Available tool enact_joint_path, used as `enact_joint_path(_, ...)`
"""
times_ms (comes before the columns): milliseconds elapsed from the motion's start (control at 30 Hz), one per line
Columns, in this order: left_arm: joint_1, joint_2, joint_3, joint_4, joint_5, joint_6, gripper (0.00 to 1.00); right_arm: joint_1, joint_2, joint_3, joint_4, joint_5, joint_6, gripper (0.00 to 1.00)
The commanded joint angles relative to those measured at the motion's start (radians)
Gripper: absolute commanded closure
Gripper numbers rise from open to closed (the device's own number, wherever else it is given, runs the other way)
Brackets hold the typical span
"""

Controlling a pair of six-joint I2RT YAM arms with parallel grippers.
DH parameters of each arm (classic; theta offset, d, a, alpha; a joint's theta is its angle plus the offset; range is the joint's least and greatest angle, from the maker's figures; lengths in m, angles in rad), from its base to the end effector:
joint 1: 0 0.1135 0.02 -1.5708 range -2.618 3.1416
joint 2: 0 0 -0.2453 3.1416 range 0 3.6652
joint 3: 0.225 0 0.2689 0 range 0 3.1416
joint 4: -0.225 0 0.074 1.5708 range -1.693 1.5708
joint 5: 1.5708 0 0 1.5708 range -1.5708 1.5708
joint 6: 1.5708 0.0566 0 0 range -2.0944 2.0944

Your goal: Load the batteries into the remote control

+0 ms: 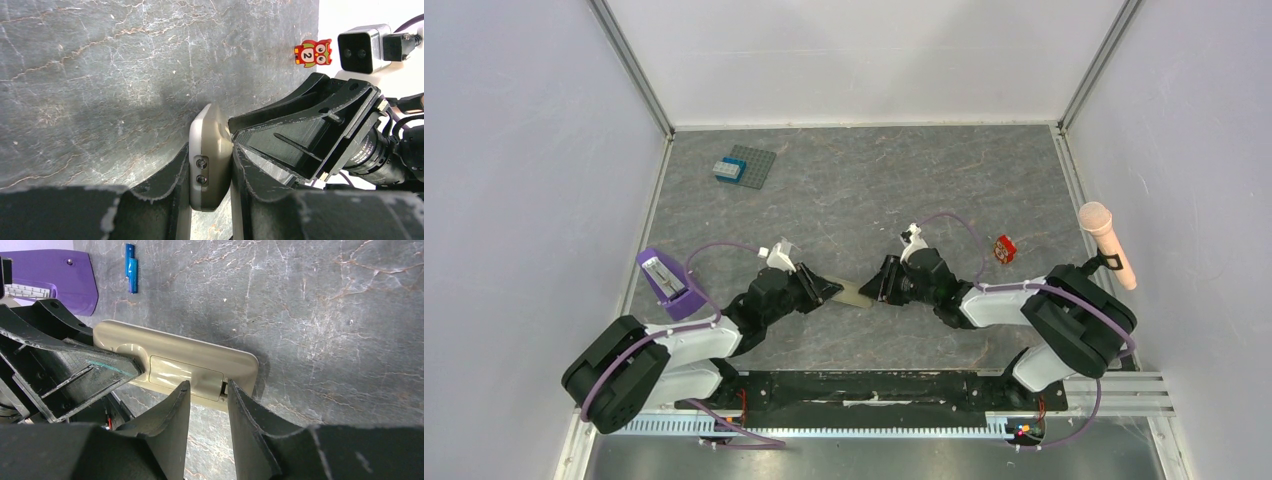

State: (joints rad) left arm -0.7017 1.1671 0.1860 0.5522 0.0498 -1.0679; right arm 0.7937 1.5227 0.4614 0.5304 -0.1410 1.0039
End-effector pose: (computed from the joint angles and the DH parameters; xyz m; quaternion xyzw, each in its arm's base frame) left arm 0.1799 -0.1558 0.1003 -0.1399 0.8295 -0.4313 0.3260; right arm 0.2051 0.2199 0.0931 0.0560 0.8646 0.4259 0.2607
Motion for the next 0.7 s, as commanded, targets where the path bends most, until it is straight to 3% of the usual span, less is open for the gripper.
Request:
enact_joint_path(0, -0.004, 0.045, -0.016, -0.127, -0.03, 0.059, 0.98, 0.003, 0.047, 0.005, 0.013, -0.013, 0.003, 0.64)
enact_joint_path(367, -0.004, 0.143, -0.016, -0.031, 0.037, 0.038, 0.98, 0.002, 0.133, -0.133, 0.361, -0.191, 0.172, 0.64)
enact_joint_path(667, -0.01, 0.178, -0.03, 0.022, 0.035, 0.009, 0.98, 0.006, 0.191, -0.153, 0.626, -0.254, 0.241, 0.64)
